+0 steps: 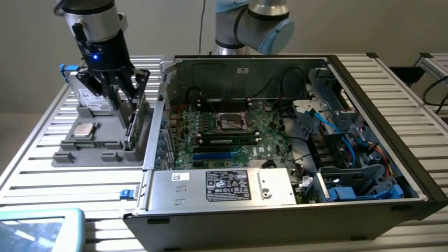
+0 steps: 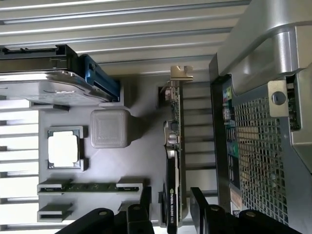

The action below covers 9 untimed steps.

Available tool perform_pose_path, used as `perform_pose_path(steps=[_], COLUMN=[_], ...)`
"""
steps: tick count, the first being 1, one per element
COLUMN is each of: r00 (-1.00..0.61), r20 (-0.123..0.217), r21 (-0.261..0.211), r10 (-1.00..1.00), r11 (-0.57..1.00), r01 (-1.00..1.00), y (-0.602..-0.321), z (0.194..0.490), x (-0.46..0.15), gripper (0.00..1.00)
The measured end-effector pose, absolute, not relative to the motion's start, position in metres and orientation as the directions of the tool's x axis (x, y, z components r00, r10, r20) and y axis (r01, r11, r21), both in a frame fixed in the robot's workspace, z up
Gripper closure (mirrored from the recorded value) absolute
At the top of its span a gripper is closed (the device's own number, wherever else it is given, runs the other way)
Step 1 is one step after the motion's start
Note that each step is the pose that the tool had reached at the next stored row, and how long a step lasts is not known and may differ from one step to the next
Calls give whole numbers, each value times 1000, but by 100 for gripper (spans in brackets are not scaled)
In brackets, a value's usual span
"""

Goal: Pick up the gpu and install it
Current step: 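Pick up the gpu and move the gpu toward the slot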

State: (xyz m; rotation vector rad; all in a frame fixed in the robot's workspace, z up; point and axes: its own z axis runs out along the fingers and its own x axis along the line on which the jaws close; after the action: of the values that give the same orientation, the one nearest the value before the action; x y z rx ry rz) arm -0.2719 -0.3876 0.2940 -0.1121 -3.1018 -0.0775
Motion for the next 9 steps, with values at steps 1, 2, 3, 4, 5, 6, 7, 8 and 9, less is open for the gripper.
perform_pose_path(steps=[1,2,3,4,5,6,7,8,9], r00=[-997,-997,-997,-997,-997,-997,-997,-997,-996], r20=[38,37,37,36,35,33,30,28,26], r21=[49,49,49,49,49,49,49,49,49], r10=[71,71,72,72,73,74,76,78,80], r11=[996,996,996,996,996,996,996,996,995], r01=[73,73,74,74,75,76,77,79,81], y=[-388,-388,-388,-388,-388,-388,-388,-388,-388], z=[292,290,289,287,285,284,282,281,280], x=[-272,-273,-273,-274,-275,-275,-276,-276,-277], gripper=[55,55,55,55,55,55,55,55,55])
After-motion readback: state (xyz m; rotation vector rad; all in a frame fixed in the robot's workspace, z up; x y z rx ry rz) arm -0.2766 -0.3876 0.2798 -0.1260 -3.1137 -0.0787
